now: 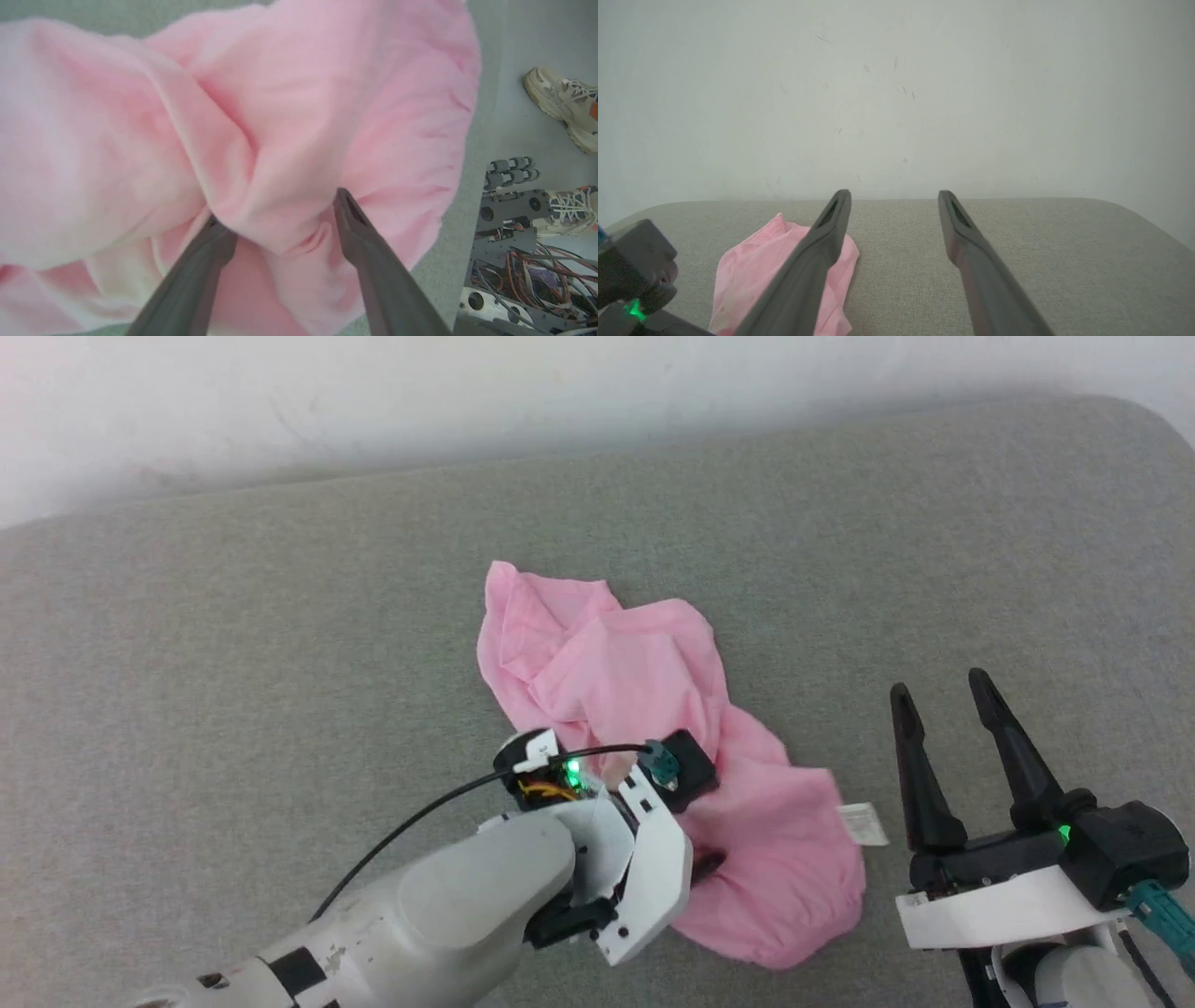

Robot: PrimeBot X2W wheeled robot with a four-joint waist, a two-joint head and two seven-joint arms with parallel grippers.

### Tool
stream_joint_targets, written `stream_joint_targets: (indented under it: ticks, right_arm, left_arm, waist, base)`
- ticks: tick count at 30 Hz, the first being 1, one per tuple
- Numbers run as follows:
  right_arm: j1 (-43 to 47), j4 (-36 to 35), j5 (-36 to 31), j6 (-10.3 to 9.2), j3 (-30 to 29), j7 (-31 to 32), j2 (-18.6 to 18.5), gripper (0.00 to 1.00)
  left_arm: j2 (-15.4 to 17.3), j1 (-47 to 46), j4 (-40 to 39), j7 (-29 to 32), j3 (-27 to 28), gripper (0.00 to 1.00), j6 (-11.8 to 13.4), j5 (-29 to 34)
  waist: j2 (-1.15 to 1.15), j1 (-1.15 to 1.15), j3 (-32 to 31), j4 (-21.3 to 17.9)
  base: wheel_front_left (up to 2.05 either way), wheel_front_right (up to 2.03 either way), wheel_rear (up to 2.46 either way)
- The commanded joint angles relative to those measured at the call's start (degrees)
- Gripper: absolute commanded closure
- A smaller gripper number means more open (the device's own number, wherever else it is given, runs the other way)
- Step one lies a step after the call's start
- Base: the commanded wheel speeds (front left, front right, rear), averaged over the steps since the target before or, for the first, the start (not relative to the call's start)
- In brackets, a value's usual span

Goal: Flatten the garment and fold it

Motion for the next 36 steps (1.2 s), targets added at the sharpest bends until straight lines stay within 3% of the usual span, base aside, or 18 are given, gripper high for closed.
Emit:
stream_joint_targets:
  ticks: [1,5,10,13,17,23,26,29,36]
  right_arm:
    - [0.39,-0.02,-0.51,-0.11,-0.01,-0.27,0.17,0.00]
    - [1.93,0.02,-0.78,-0.11,-0.28,-0.27,0.17,0.00]
    - [3.03,-0.21,-1.21,-0.11,-0.29,-0.27,0.17,0.00]
    - [3.48,-0.31,-1.42,-0.11,-0.49,-0.27,0.17,0.00]
    - [3.79,-0.49,-1.60,-0.11,-0.48,-0.27,0.17,0.00]
    - [4.54,-0.41,-1.80,-0.11,-0.56,-0.27,0.17,0.00]
    - [4.65,-0.39,-1.85,-0.11,-0.55,-0.27,0.17,0.00]
    - [4.80,-0.42,-1.82,-0.11,-0.89,-0.27,0.17,0.00]
    - [6.19,-0.10,-1.36,-0.11,-2.02,-0.27,0.17,0.00]
  left_arm:
    - [-0.34,-1.30,0.73,-4.50,0.10,0.00,0.02,0.91]
    - [-1.33,-3.23,1.66,-17.85,3.61,0.00,1.49,3.45]
    - [-1.53,-2.64,0.65,-34.61,9.58,0.00,9.22,7.37]
    - [-0.97,-0.41,-0.88,-36.92,13.33,0.00,14.23,9.71]
    - [0.41,5.37,-8.50,-37.12,23.26,0.00,21.11,15.02]
    - [0.83,19.16,-19.87,-37.14,40.56,0.00,28.18,23.10]
    - [0.10,26.07,-23.91,-37.14,48.06,0.00,29.47,26.90]
    - [-1.44,32.35,-27.30,-37.14,55.01,0.00,28.85,29.45]
    - [-5.33,43.83,-28.39,-37.15,63.86,0.00,20.13,33.83]
  waist:
    - [0.00,-0.01,-2.01,1.63]
    - [0.00,-0.01,-4.09,3.23]
    - [0.00,-0.01,-5.34,5.08]
    - [0.00,-0.01,-5.73,6.23]
    - [0.00,-0.01,-5.89,7.39]
    - [0.00,-0.01,-6.87,8.51]
    - [0.00,-0.01,-7.28,8.64]
    - [0.00,-0.01,-7.90,8.64]
    - [0.00,-0.01,-9.28,8.60]
  base:
    - [0.00,0.00,0.00]
    - [0.00,0.00,0.00]
    - [0.00,0.00,0.00]
    - [0.00,0.00,0.00]
    - [0.00,0.00,0.00]
    - [0.00,0.00,0.00]
    - [0.00,0.00,0.00]
    - [0.00,0.00,0.00]
    - [0.00,0.00,0.00]
